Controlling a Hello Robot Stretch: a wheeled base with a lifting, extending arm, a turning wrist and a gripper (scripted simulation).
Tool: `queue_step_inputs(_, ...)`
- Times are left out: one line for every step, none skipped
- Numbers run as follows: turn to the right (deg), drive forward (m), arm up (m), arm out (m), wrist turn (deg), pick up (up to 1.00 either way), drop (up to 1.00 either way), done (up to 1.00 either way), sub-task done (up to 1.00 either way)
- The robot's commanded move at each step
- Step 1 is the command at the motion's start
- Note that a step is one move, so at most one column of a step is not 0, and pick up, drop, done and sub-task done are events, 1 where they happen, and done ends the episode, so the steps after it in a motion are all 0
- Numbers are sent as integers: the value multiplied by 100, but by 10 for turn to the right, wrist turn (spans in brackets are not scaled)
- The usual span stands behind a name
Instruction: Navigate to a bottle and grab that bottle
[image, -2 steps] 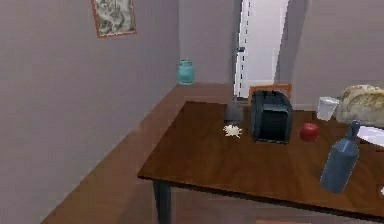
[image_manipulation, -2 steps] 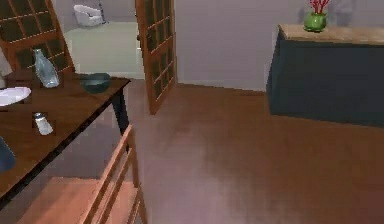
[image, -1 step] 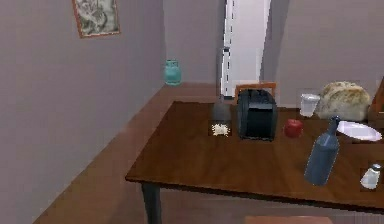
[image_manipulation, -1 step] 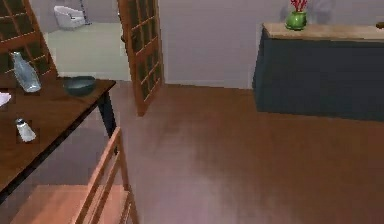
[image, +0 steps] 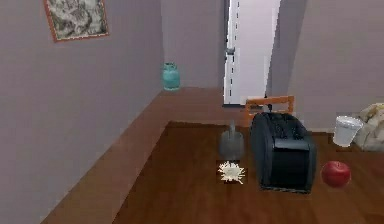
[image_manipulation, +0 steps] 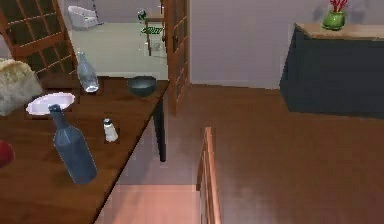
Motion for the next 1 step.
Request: queue_step_inputs(-270, 0, 0, 0, 0, 0, 0, 0, 0)
